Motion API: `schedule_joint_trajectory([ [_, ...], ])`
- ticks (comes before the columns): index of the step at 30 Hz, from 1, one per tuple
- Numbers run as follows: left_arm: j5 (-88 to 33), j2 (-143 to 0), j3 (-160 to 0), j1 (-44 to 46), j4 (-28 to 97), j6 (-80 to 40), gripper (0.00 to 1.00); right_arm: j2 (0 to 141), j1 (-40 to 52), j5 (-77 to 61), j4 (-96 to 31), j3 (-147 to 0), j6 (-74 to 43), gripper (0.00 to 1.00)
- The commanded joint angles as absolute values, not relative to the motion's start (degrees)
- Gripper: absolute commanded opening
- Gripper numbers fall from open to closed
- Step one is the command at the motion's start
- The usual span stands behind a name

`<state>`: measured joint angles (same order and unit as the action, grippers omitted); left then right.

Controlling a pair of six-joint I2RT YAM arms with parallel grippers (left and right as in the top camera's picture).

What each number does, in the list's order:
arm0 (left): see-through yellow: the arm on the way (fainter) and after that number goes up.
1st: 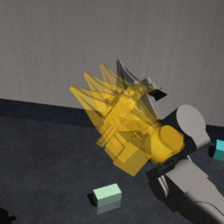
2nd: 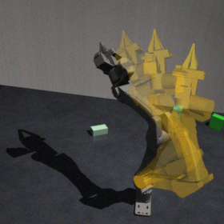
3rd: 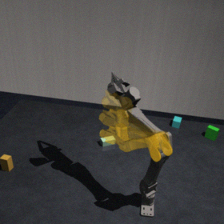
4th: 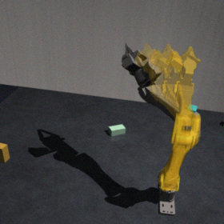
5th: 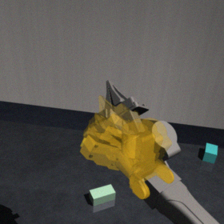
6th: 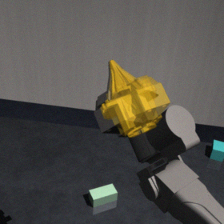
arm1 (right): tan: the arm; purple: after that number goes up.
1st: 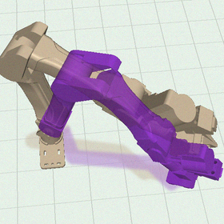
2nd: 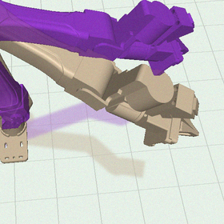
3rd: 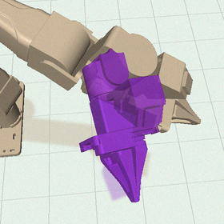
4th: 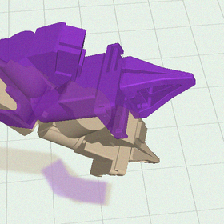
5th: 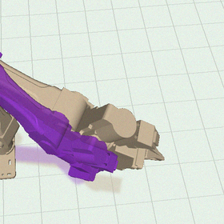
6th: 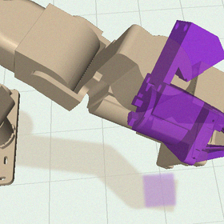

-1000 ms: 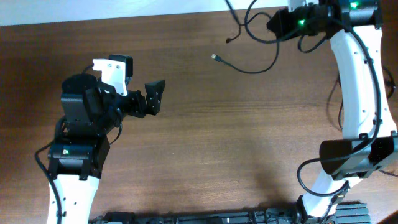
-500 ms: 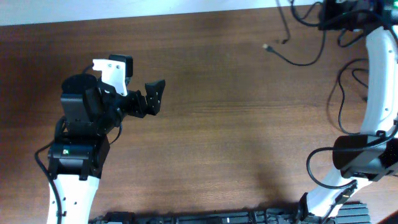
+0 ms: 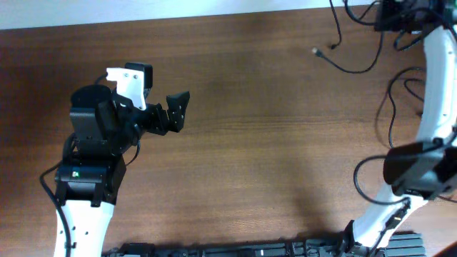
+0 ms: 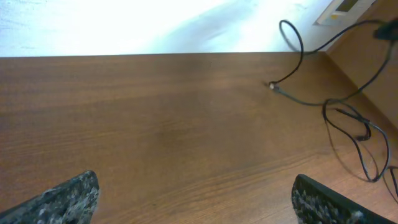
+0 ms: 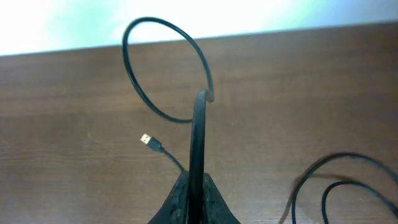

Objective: Untangle cables
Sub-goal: 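Drag the cable up-right with the right gripper and lay it down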

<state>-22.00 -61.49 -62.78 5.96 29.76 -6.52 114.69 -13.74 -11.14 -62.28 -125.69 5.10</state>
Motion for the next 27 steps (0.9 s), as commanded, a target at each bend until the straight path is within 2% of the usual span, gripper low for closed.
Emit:
schedule_joint_trajectory([
  [1, -21.58, -61.14, -62.78, 5.74, 29.65, -6.83, 0.99, 119.31, -14.0, -9.82, -62.17, -126.65, 4.82, 0.04],
  [2, -21.58, -61.14, -62.78, 5.74, 29.65, -6.83, 0.99, 121.19, -13.89, -9.85, -62.74, -126.65, 4.82, 0.19],
  [4, -21.58, -61.14, -62.78, 5.74, 29.65, -6.83, 0.99, 122.45, -13.89, -9.85, -63.72, -126.65, 4.82, 0.37],
  [5, -21.58, -61.14, -62.78, 5.74, 29.65, -6.83, 0.99, 123.11, -13.89, -9.85, -64.31, -126.65, 4.82, 0.67],
  [8, -21.58, -61.14, -62.78, 5.74, 29.65, -6.83, 0.99, 123.81, -13.89, -9.85, -66.74, -126.65, 4.84, 0.81],
  [17, -21.58, -61.14, -62.78, 5.74, 29.65, -6.83, 0.99, 123.33, -13.89, -11.25, -69.78, -126.67, 4.84, 0.99],
  [27, -21.58, -61.14, -62.78, 5.74, 29.65, -6.83, 0.99, 117.08, -12.8, -16.03, -72.66, -126.67, 4.93, 0.99],
])
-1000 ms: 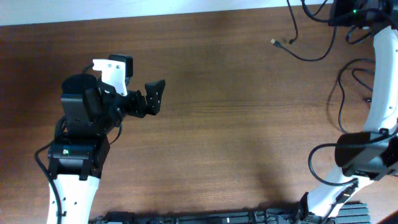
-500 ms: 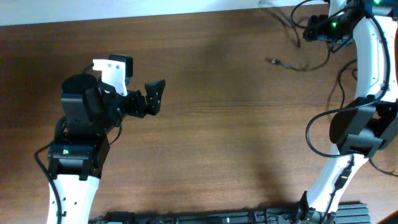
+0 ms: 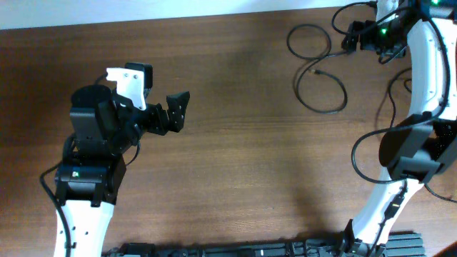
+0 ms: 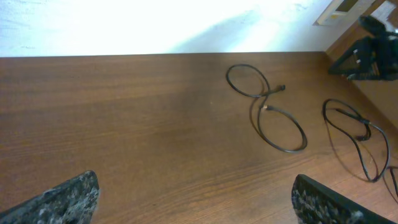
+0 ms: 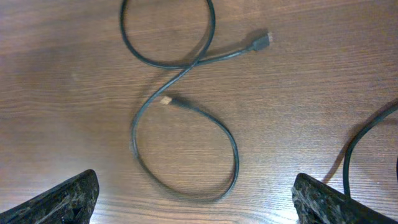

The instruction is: Untangle cables

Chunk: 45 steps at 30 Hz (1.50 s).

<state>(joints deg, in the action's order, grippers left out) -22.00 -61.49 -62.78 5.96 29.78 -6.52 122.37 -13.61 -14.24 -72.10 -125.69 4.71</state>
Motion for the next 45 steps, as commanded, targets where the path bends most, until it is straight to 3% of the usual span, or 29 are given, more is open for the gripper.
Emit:
schedule_joint_trajectory([
  [1, -21.58, -61.14, -62.78, 5.74, 29.65, -6.83, 0.99, 116.4, -12.38, -16.03, -72.84, -126.67, 5.17, 0.99],
  [24, -21.58, -61.14, -62.78, 5.74, 29.67, -6.83, 0.99, 107.18, 9.65, -1.26, -76.73, -126.65, 5.48, 0.99],
  [45, -21.58, -61.14, -62.78, 5.74, 29.65, -6.83, 0.99, 107.2, 10.55, -1.21, -78.87, -126.65, 5.5, 0.99],
])
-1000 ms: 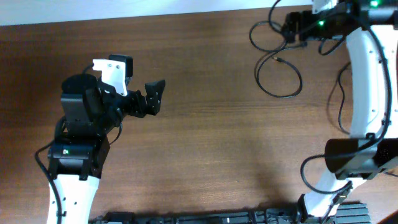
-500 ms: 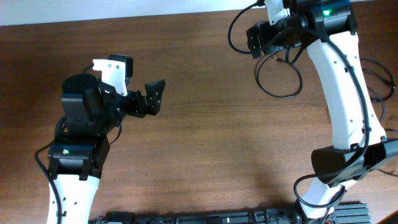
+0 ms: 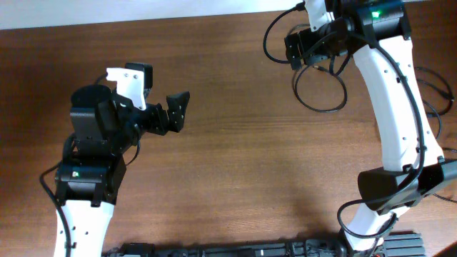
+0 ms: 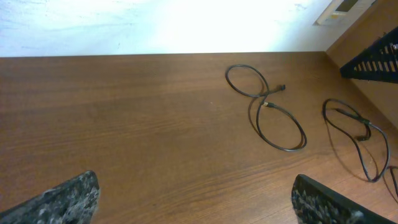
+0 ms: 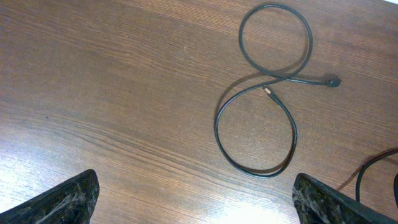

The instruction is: Untangle cables

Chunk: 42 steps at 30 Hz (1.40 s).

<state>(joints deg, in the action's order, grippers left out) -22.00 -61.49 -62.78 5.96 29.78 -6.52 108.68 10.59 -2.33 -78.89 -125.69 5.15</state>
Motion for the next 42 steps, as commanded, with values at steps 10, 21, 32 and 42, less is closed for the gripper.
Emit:
schedule_joint_trajectory([
  [10, -21.58, -61.14, -62.78, 5.74, 29.65, -6.83, 0.99, 107.2, 10.55, -1.21, -78.87, -126.65, 5.5, 0.99],
  [21, -21.58, -61.14, -62.78, 5.74, 29.65, -6.83, 0.99, 107.2, 10.55, -1.21, -78.87, -126.65, 5.5, 0.99],
  [32, -20.73, -60.6, -62.78, 5.89, 34.76, -6.81, 0.99, 107.2, 10.55, -1.21, -78.87, -126.65, 5.5, 0.99],
  [42, -11.53, -55.75, -57.87, 5.85, 44.91, -6.81, 0.99, 107.2, 10.55, -1.21, -78.87, -126.65, 5.5, 0.99],
])
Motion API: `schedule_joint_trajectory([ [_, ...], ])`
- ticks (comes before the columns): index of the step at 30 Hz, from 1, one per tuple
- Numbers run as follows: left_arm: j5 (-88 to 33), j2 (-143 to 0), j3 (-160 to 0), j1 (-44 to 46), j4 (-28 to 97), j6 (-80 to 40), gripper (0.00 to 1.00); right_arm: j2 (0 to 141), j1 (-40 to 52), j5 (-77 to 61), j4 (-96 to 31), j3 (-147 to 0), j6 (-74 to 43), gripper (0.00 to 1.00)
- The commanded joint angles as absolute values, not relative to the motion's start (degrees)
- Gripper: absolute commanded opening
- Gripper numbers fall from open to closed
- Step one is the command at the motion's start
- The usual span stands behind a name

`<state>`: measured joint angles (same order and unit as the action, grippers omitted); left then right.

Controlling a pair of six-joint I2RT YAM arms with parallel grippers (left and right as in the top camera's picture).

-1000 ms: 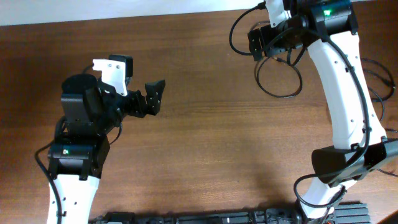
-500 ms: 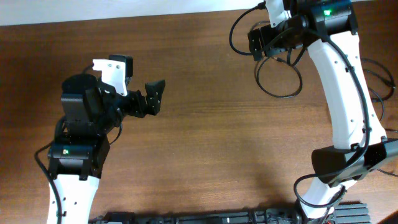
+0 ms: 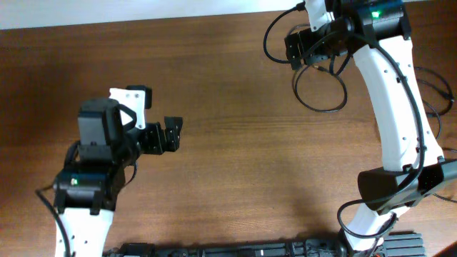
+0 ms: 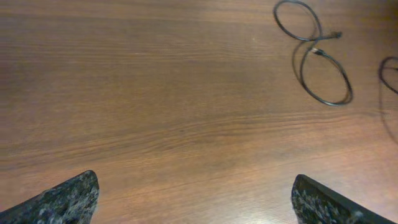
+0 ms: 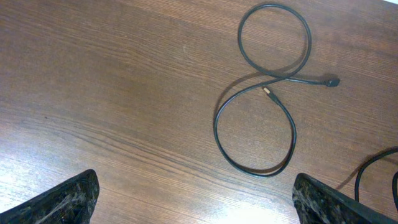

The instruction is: Untangle cables

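Observation:
A thin black cable [image 5: 216,127] lies on the brown table in a figure-eight, with one plug [image 5: 333,81] at its right and a small connector at the crossing. It shows far away in the left wrist view [image 4: 329,104] and at the far right in the overhead view [image 3: 321,111]. My right gripper [image 3: 300,48] hangs high over the cable's upper loop, open [image 5: 196,199], nothing between its fingers. At the left of the table my left gripper [image 3: 171,135] is open [image 4: 196,205] and empty, pointing right over bare wood, far from the cable.
Another black cable [image 3: 430,77] lies along the table's right edge, its loop showing at the corner of the right wrist view [image 5: 373,165]. The table's far edge [image 3: 178,16] meets a white wall. A black rail [image 3: 285,250] runs along the near edge.
My left gripper has moved a little toward the near edge and tipped down, so its camera now looks onto the tabletop instead of the far wall. The right arm and the cable have not moved.
My right gripper was shut on the black cable, holding it up at the far right corner. Then it was open and the cable lay in a figure-eight on the table. After that it stood higher and further left over the cable. Now the left gripper has shifted.

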<state>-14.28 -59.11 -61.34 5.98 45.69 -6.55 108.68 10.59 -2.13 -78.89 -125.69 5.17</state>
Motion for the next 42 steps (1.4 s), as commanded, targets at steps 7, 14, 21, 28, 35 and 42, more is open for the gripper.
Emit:
schedule_joint_trajectory([
  [7, -11.49, -45.23, -41.78, 5.85, 30.7, -6.79, 0.99, 107.2, 10.55, -1.23, -78.87, -126.65, 5.48, 0.99],
  [14, -11.49, -35.4, -26.81, 5.82, 14.94, -6.81, 0.99, 107.2, 10.55, -1.23, -78.87, -126.65, 5.5, 0.99],
  [21, -9.72, -29.93, -17.32, 5.82, -1.48, -6.81, 0.99, 107.2, 10.55, -1.21, -78.87, -126.65, 5.5, 0.99],
  [28, -7.42, -22.41, -4.08, 5.82, -22.37, -6.81, 0.99, 107.2, 10.55, -1.21, -78.87, -126.65, 5.5, 0.99],
  [35, -6.26, -16.32, -0.49, 5.78, -25.91, -6.81, 0.99, 107.2, 10.55, -1.23, -78.87, -126.65, 5.5, 0.99],
  [42, 1.32, -11.7, -0.49, 5.23, -22.87, -6.81, 0.99, 107.2, 10.55, -1.21, -78.87, -126.65, 5.5, 0.99],
])
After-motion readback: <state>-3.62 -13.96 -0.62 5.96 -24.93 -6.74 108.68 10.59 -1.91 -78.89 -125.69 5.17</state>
